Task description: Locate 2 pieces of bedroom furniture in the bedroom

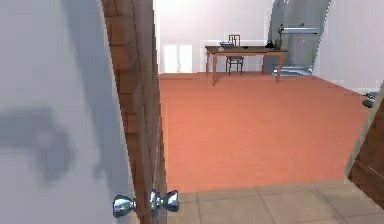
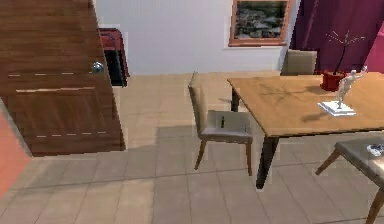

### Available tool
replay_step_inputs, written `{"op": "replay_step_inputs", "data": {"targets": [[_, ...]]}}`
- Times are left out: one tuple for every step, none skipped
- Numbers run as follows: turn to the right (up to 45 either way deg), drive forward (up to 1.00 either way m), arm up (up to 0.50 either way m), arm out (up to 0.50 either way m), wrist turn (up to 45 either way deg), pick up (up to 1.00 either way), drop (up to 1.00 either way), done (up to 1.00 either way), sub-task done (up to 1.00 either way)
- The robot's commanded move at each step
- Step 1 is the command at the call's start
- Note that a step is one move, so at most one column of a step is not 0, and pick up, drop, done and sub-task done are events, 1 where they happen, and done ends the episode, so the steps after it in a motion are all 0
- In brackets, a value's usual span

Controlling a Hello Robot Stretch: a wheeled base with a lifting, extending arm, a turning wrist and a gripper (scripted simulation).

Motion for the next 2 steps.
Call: {"op": "replay_step_inputs", "data": {"targets": [[45.0,0.00,0.00,0.00,0.0,0.00,0.00,0.00,0.00],[45.0,0.00,0.00,0.00,0.0,0.00,0.00,0.00,0.00]]}}
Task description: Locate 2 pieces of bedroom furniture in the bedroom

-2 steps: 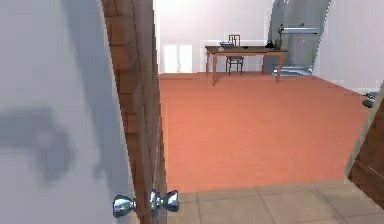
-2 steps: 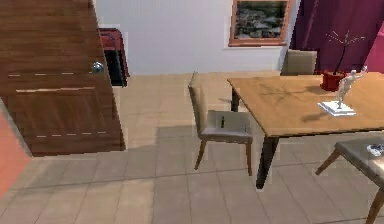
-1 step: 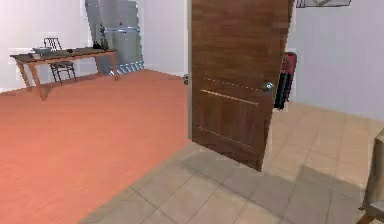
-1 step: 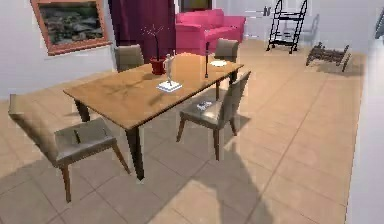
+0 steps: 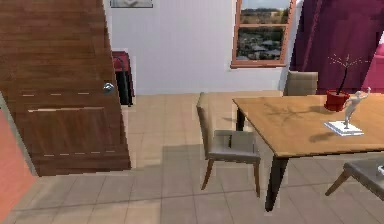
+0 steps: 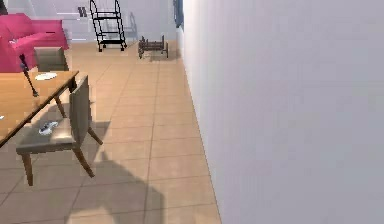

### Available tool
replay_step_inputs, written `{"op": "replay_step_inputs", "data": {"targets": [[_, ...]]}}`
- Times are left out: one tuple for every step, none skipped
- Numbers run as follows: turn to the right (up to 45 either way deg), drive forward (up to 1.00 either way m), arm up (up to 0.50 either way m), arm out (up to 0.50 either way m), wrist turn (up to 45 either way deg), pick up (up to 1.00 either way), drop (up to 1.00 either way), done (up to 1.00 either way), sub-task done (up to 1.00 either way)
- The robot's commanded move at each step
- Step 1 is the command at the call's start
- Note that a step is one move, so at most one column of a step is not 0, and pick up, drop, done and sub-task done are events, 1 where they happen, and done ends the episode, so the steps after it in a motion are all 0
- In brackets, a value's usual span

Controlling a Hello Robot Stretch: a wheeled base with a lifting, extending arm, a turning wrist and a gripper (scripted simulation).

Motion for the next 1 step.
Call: {"op": "replay_step_inputs", "data": {"targets": [[15.0,0.00,0.00,0.00,0.0,0.00,0.00,0.00,0.00]]}}
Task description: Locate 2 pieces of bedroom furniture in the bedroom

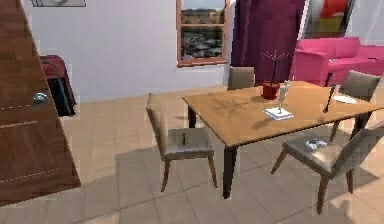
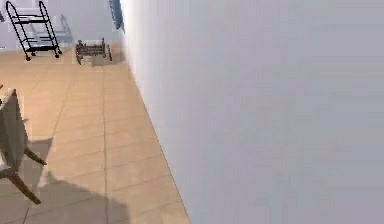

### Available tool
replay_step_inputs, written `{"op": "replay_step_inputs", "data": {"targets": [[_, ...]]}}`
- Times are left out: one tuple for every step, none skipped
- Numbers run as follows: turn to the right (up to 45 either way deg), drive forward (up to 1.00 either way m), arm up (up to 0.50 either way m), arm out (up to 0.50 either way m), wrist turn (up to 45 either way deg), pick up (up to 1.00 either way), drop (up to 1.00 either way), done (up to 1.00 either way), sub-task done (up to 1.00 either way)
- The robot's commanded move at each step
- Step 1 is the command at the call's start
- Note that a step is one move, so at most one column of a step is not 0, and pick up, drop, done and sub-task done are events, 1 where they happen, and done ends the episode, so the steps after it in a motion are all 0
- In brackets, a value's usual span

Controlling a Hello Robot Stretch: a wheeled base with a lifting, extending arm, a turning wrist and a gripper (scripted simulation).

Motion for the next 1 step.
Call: {"op": "replay_step_inputs", "data": {"targets": [[0.0,0.15,0.00,0.00,0.0,0.00,0.00,0.00,0.00]]}}
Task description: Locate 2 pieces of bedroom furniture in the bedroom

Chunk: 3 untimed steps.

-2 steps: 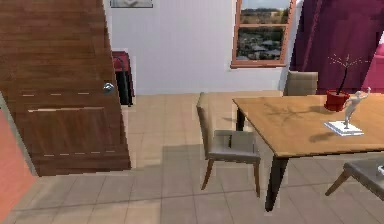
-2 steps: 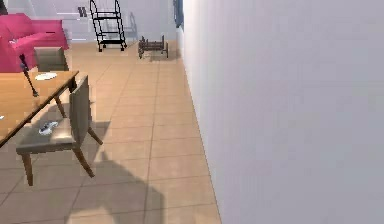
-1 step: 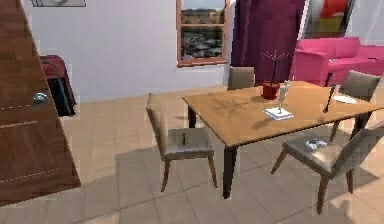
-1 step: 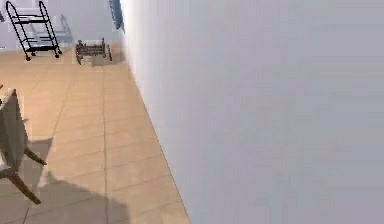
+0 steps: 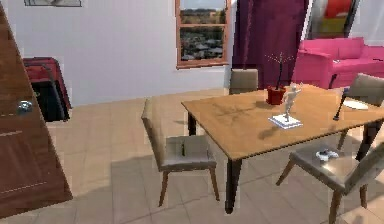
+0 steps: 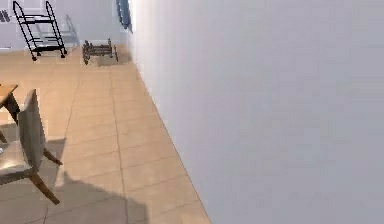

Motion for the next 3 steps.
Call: {"op": "replay_step_inputs", "data": {"targets": [[-45.0,0.00,0.00,0.00,0.0,0.00,0.00,0.00,0.00],[-6.0,0.00,0.00,0.00,0.0,0.00,0.00,0.00,0.00],[0.0,0.70,0.00,0.00,0.0,0.00,0.00,0.00,0.00]]}}
